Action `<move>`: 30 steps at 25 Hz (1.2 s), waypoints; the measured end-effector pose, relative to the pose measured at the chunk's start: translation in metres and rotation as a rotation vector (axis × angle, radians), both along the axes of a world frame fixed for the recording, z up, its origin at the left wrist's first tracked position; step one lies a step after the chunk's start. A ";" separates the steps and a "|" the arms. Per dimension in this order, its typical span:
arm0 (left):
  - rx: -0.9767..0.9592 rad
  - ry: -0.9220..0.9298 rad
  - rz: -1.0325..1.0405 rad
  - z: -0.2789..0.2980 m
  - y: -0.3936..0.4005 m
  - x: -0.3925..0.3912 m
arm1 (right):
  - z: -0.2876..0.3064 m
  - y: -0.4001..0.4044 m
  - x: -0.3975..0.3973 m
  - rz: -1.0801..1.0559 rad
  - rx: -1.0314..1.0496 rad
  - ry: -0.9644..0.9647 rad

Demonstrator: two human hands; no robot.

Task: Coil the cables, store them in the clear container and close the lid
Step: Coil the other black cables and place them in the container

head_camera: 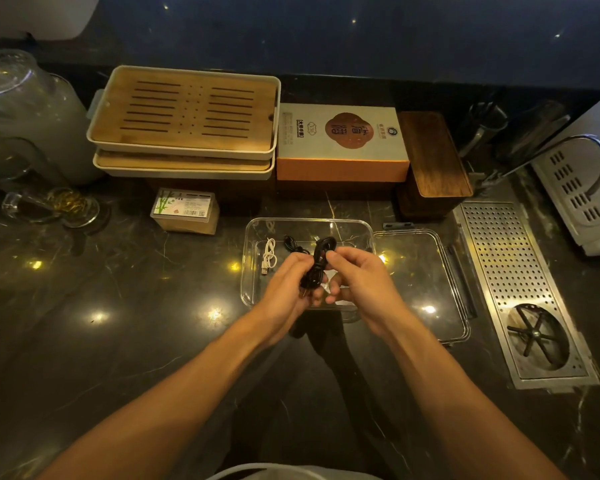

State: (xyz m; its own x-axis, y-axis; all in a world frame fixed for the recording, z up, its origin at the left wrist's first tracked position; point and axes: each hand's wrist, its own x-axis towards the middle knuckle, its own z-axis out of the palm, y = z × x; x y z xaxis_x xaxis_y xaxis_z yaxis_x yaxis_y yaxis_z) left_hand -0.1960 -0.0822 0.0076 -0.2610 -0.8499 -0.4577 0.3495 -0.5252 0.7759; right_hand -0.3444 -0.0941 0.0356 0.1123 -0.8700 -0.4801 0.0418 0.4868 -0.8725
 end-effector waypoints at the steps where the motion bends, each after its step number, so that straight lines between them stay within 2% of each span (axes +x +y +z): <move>1: -0.009 -0.071 0.000 -0.001 -0.002 0.001 | -0.002 -0.003 -0.001 -0.011 0.002 0.002; 4: -0.026 -0.257 0.001 -0.006 -0.012 0.005 | -0.013 -0.012 -0.002 -0.032 0.017 0.025; 7: -0.019 -0.367 -0.034 -0.016 -0.023 0.009 | -0.026 -0.020 0.000 -0.055 0.055 0.046; 10: 0.003 -0.425 -0.089 -0.028 -0.030 0.009 | -0.038 -0.030 0.003 -0.061 0.110 0.084; 17: 0.180 -0.483 -0.040 -0.064 -0.049 -0.003 | -0.069 -0.053 0.005 0.046 0.176 0.307; 22: 0.185 -0.489 -0.046 -0.072 -0.064 -0.011 | -0.086 -0.073 0.001 0.061 0.149 0.471; 26: 0.106 -0.642 -0.102 -0.074 -0.074 -0.015 | -0.097 -0.082 0.006 0.063 0.066 0.567; 30: 0.063 -0.771 -0.174 -0.075 -0.071 -0.014 | -0.106 -0.088 0.009 0.193 0.070 0.671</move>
State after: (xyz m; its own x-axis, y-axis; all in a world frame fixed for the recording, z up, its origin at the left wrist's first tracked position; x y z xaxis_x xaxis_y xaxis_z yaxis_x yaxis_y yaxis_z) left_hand -0.2096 -0.1532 -0.0678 0.0221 -0.7927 -0.6093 -0.3659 -0.5735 0.7329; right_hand -0.3355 -0.1817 -0.0700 -0.0782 -0.8288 -0.5540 -0.5875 0.4873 -0.6461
